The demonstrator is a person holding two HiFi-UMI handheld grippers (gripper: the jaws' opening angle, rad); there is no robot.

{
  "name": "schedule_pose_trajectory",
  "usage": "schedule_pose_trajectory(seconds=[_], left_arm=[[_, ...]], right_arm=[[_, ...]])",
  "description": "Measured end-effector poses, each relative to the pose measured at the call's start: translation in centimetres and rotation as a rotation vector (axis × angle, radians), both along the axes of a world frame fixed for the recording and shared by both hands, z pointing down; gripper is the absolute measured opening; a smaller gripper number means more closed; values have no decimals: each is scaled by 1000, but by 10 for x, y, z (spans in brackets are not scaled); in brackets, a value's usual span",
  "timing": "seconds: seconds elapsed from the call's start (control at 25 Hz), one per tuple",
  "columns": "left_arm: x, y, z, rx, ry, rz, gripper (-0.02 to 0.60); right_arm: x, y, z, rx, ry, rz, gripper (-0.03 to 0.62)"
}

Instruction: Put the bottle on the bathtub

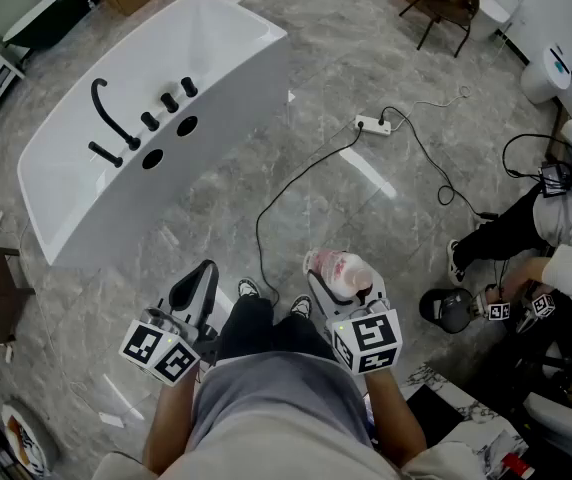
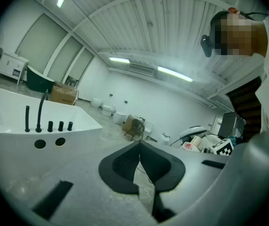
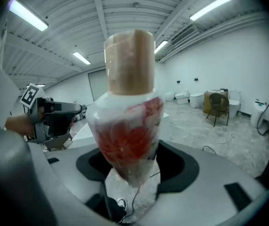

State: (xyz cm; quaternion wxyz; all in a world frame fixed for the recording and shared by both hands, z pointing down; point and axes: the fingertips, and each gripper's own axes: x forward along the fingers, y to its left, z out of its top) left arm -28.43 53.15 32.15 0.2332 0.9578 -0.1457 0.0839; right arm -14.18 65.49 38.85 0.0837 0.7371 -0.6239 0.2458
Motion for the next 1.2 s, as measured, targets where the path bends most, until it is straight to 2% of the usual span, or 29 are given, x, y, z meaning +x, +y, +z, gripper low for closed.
schedule_pose_trajectory(seconds=[0.24,0.52,0.76,1.08,1.2], left_arm=[[8,16,-14,8,6,-21,8],[-2,-16,-13,-12,21,-69,8],[7,-103,-11,-32,75,-59,8],[11,-244,-35,-20,121,-10,8],[9,-279,-46,-23,126,5,8]], right_arm=[[-2,24,-12,-17,-10,-22,268],[-9,-12,-12,-52,-27,-68,268],[-2,-92,-13,-65,-48,-64,268],[4,-230,-42,-60,-28,-26,268],[1,-270,-53,-59,-61,-21,268]])
